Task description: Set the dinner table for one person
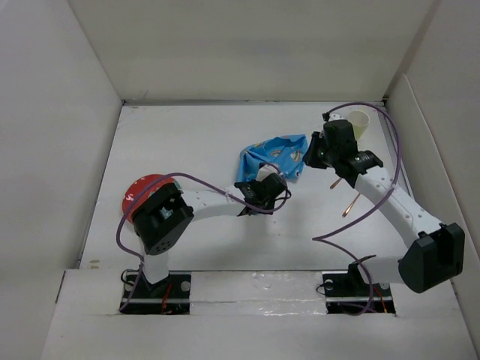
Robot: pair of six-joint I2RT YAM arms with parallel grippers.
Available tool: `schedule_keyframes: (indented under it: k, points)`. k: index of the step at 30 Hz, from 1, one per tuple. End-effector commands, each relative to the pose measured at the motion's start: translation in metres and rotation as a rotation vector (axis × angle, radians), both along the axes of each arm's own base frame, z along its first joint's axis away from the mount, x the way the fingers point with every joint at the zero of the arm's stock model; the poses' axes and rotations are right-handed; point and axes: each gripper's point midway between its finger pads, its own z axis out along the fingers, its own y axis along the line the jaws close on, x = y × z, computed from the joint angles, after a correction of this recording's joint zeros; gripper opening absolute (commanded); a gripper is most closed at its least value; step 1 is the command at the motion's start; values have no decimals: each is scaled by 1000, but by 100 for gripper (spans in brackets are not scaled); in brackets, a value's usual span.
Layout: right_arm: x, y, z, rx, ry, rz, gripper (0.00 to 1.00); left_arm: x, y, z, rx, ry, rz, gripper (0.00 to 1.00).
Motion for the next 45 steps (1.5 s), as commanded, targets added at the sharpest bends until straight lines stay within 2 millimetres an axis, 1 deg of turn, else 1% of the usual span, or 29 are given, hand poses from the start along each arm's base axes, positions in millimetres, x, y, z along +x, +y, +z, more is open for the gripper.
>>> schedule_keyframes:
  k: [1,4,6,7,10,12,14,15,17,18,19,20,22,23,24,25,26,28,29,30,31,32,33,34,35,36,39,40,45]
  points:
    - [-1,-9,5,1,-27,13,19,9,2,8,32,-26,7,34]
    - [0,-10,5,0,-20,22,21,7,11,2,70,-12,34,29]
    - [1,-11,3,4,-14,24,23,3,17,5,71,-25,46,29]
    - [3,-10,1,4,-12,26,25,3,15,8,47,-33,48,33]
    - [4,1,-1,39,-1,73,27,-2,18,0,55,-8,45,42]
    - [9,6,-6,47,11,88,28,0,18,-10,70,5,45,43]
    - [15,12,-4,56,18,101,29,4,13,-10,65,-1,40,43]
    - [18,13,-11,49,43,101,30,6,10,-13,69,-1,37,42]
    - [24,14,-14,41,53,101,31,9,12,-18,76,9,44,39]
    - [33,17,-18,36,62,99,32,14,18,-20,91,-9,54,29]
    - [34,16,-18,35,62,95,32,14,20,-22,97,-7,55,28]
    - [36,16,-20,32,66,91,35,13,21,-22,98,-9,53,18]
    - [39,19,-28,19,83,82,41,21,34,-22,114,-22,81,6]
    - [38,21,-30,10,92,85,47,21,37,-21,119,-27,84,0]
    - [39,20,-34,1,100,78,49,25,42,-21,123,-28,95,0]
    - [37,25,-36,-17,102,85,51,29,50,-17,124,-32,111,0]
    - [35,27,-44,-35,125,86,56,28,53,-14,125,-37,104,0]
    - [34,29,-48,-88,125,71,56,33,67,0,110,-64,132,0]
    - [32,31,-53,-111,139,74,57,32,69,6,107,-73,129,0]
    - [31,33,-55,-128,145,77,57,36,73,21,75,-97,140,0]
    - [29,39,-57,-163,142,88,57,33,77,24,68,-104,135,0]
    - [29,43,-55,-183,142,93,57,35,79,30,55,-115,140,0]
    - [29,47,-62,-211,156,101,57,34,81,35,47,-124,136,0]
    - [28,49,-64,-236,157,105,57,33,81,45,21,-135,134,0]
    - [26,56,-66,-253,163,123,58,35,84,48,10,-142,142,0]
    - [28,61,-71,-267,170,132,58,35,83,58,-19,-156,143,0]
    - [32,69,-78,-334,180,137,59,38,87,65,-53,-164,153,0]
    - [36,65,-89,-366,196,121,59,38,87,69,-63,-173,147,0]
    - [48,52,-104,-472,206,74,59,41,94,77,-65,-186,150,0]
